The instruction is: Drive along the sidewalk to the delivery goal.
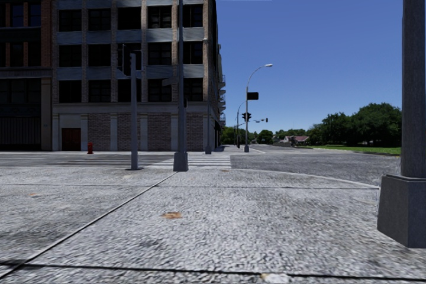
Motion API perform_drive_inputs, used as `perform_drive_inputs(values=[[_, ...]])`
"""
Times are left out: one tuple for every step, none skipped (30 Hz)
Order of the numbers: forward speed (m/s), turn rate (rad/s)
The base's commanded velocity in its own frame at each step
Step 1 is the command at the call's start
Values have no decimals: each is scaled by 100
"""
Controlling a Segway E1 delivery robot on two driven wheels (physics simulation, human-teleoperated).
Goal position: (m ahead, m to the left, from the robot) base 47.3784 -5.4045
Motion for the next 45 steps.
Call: perform_drive_inputs(values=[[200, 0], [200, 0], [200, 0], [200, 0], [200, 0], [200, 0], [200, 0], [200, 0], [200, 0], [200, 0], [200, 0], [200, 0], [200, 0], [200, 0], [200, 0], [200, 0], [200, 0], [200, 0], [200, 0], [200, 0], [200, 0], [200, 0], [200, 0], [200, 0], [200, 0], [200, 0], [200, 0], [200, 0], [200, 0], [200, 0], [200, 0], [200, 0], [200, 0], [200, 0], [200, 0], [200, 0], [200, 0], [200, 0], [200, 0], [200, 0], [200, 0], [200, 0], [200, 0], [200, 0], [200, 0]])
